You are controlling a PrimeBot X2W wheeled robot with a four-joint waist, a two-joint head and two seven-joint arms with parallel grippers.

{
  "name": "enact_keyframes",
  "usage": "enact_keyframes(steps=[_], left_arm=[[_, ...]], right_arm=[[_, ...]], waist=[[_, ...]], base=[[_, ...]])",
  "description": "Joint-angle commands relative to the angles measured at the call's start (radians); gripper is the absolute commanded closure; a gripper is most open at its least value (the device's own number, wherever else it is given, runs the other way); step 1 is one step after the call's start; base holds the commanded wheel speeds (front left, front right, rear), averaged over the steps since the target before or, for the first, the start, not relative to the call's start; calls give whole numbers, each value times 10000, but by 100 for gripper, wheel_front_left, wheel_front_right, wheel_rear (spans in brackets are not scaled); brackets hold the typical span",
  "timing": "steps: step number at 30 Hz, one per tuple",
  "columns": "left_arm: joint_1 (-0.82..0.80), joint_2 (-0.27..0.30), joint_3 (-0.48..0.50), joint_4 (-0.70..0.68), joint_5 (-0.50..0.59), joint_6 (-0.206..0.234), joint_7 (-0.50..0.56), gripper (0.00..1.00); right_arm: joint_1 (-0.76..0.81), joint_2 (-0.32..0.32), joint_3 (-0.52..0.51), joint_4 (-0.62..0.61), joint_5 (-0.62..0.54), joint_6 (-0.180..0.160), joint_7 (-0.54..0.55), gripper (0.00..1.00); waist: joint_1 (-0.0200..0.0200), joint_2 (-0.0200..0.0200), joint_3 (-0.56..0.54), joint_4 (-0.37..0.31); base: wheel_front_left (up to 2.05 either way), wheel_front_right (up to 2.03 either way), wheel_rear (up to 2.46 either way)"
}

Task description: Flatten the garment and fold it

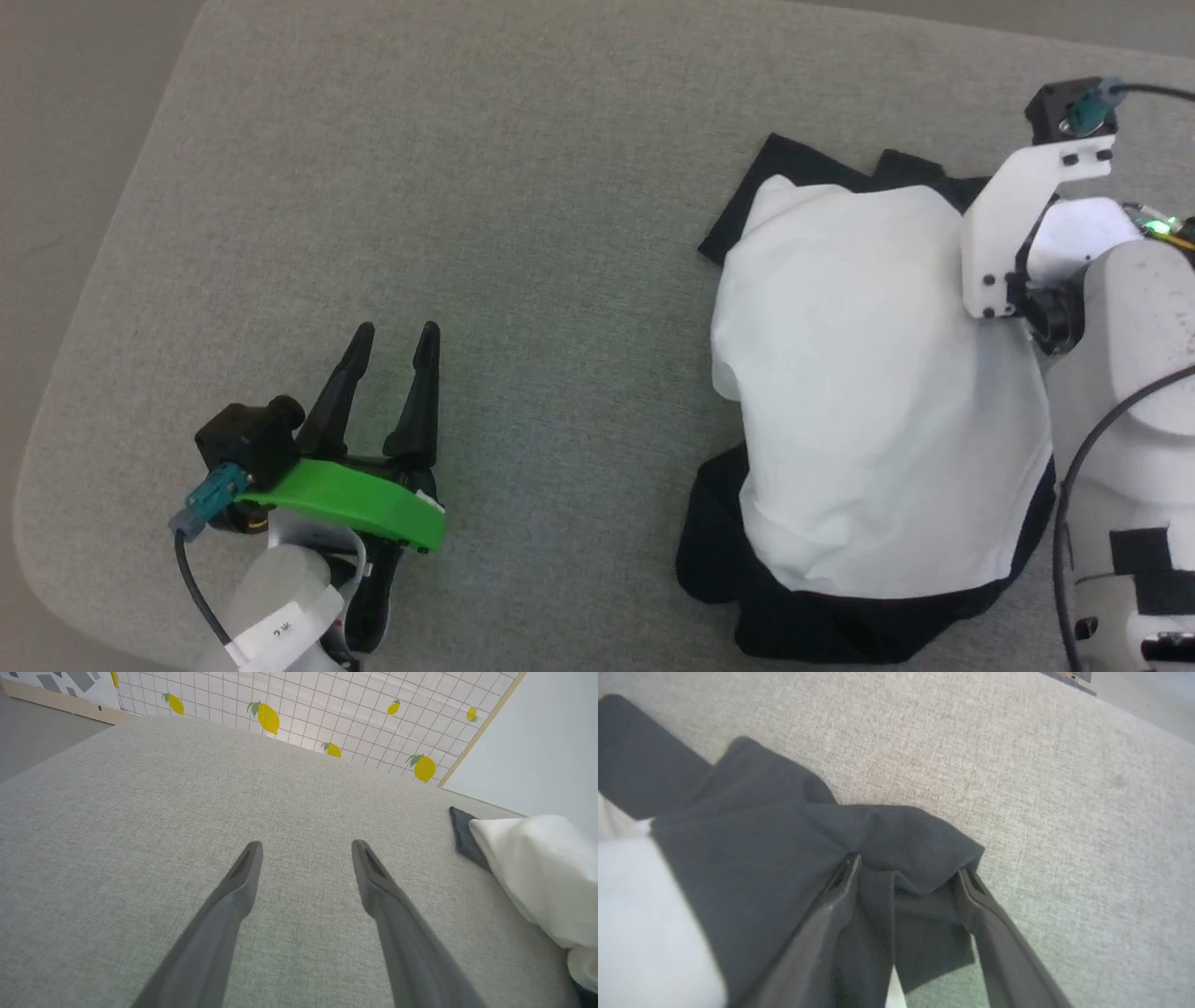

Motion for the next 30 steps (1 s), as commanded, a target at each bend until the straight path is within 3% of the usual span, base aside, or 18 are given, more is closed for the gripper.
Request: enact_keyframes(steps=[1, 2, 6, 11, 19, 25, 30], left_arm=[[-171, -53, 66, 56, 77, -76, -37, 0], [-172, -68, 88, 92, 94, -91, -37, 0], [-151, -101, 215, 238, 155, -138, -38, 0], [126, -123, 461, 280, 303, -153, -38, 0], [630, -287, 385, 394, 360, -105, -30, 0], [923, -326, 316, 350, 338, 34, 42, 0], [1044, -337, 269, 306, 244, 86, 170, 0]], right_arm=[[288, 114, -20, 355, -40, -6, 189, 80], [271, 118, -39, 342, -49, -6, 167, 100], [118, 119, -103, 146, 135, -6, -261, 100], [122, -256, -511, -1149, 894, -6, -1213, 100], [2599, -916, -2438, -3764, 1305, -6, -1165, 100], [5386, -259, -3575, -5110, 1676, -6, -419, 100], [6842, 130, -3201, -4679, 2269, -6, -312, 100]], waist=[[-1, 0, 121, 123], [-1, 0, 88, 103], [-1, 0, -205, -92], [-1, 0, -1151, -915], [-1, 0, -2225, -1936], [-1, 0, -2697, -2325], [-1, 0, -2851, -2414]], base=[[0, 0, 0], [0, 0, 0], [0, 0, 0], [0, 0, 0], [0, 0, 0], [0, 0, 0], [0, 0, 0]])
